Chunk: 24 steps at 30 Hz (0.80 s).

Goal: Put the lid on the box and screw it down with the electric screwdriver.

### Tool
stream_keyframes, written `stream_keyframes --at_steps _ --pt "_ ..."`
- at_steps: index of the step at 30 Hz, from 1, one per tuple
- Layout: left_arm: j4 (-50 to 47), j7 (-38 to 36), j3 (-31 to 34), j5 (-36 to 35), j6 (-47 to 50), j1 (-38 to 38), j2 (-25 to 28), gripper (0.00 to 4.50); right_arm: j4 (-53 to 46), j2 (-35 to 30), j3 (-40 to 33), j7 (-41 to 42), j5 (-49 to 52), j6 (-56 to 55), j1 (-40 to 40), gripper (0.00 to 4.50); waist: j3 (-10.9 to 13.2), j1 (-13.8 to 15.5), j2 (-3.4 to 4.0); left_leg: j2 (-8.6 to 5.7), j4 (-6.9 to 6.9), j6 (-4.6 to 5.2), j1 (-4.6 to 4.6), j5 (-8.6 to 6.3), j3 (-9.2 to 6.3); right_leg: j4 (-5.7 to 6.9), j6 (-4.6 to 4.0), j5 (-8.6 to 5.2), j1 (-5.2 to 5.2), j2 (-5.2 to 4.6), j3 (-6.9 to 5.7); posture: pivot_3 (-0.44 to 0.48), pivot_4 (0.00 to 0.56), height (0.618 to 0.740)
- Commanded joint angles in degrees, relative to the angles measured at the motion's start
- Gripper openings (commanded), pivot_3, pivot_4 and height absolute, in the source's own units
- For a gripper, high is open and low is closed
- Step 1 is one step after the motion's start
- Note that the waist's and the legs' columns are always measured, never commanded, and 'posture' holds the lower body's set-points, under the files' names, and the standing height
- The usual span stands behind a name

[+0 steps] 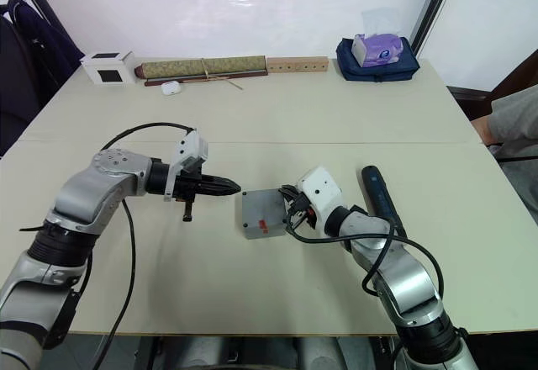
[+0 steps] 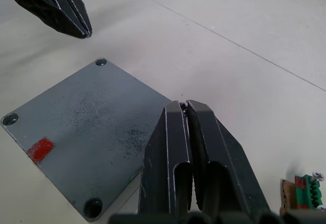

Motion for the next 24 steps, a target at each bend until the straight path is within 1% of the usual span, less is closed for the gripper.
stream_keyframes --at_steps 1,8,11,16,18,21,24 --pt "-0.2 -0.7 0.2 0.0 -1.5 -1.1 0.0 0.00 0.7 0.8 0.0 0.1 -0.6 -1.4 -0.6 0.08 0.0 0.0 0.00 0.00 0.00 0.00 0.00 0.00 0.00 0.00 0.00 0.00 0.00 0.00 0.00 0.000 0.150 0.740" --pt "-0.5 -0.4 0.2 0.0 -1.6 -1.0 -0.2 0.00 1.9 1.3 0.2 0.0 -1.5 -0.6 -1.3 0.08 0.0 0.0 0.00 0.00 0.00 0.00 0.00 0.00 0.00 0.00 0.00 0.00 0.00 0.00 0.00 0.000 0.150 0.740" --pt "-0.8 -0.1 0.3 -0.1 -1.7 -0.6 -0.4 0.00 0.6 1.3 -0.7 0.1 -0.7 0.3 -1.4 0.80 0.0 0.0 0.00 0.00 0.00 0.00 0.00 0.00 0.00 0.00 0.00 0.00 0.00 0.00 0.00 0.000 0.150 0.740" --pt "-0.2 0.1 0.4 -0.4 -2.1 -0.9 -1.2 0.00 -0.8 0.6 -1.9 0.2 -0.6 1.7 -1.9 2.70 0.0 -0.1 0.00 0.01 0.00 0.00 0.00 0.00 -0.01 0.00 0.00 0.00 0.00 0.01 0.00 0.000 0.150 0.740" --pt "0.4 0.0 0.6 -0.7 -2.3 -1.5 -1.7 0.00 -2.1 0.0 -3.0 0.2 -0.1 3.0 -2.5 3.55 0.0 0.0 0.00 0.01 0.00 0.00 0.00 0.00 0.00 0.00 0.00 0.00 0.00 0.00 0.00 0.000 0.150 0.740" --pt "0.4 -0.4 1.4 -2.0 -1.1 -2.8 -2.7 0.00 -5.4 0.2 -8.9 -0.4 4.0 7.4 -3.3 3.55 0.0 0.1 0.00 0.00 0.01 0.00 -0.01 0.00 0.00 0.00 0.00 0.00 0.00 -0.01 0.00 0.000 0.150 0.740" --pt "-0.5 -1.4 1.8 -4.1 0.5 -4.9 -3.1 0.00 -9.1 0.4 -19.8 -1.3 11.9 16.7 -5.5 3.55 0.0 0.2 0.00 0.00 0.01 0.00 -0.04 0.00 -0.03 0.00 0.00 0.00 0.00 -0.02 -0.01 0.000 0.150 0.740"
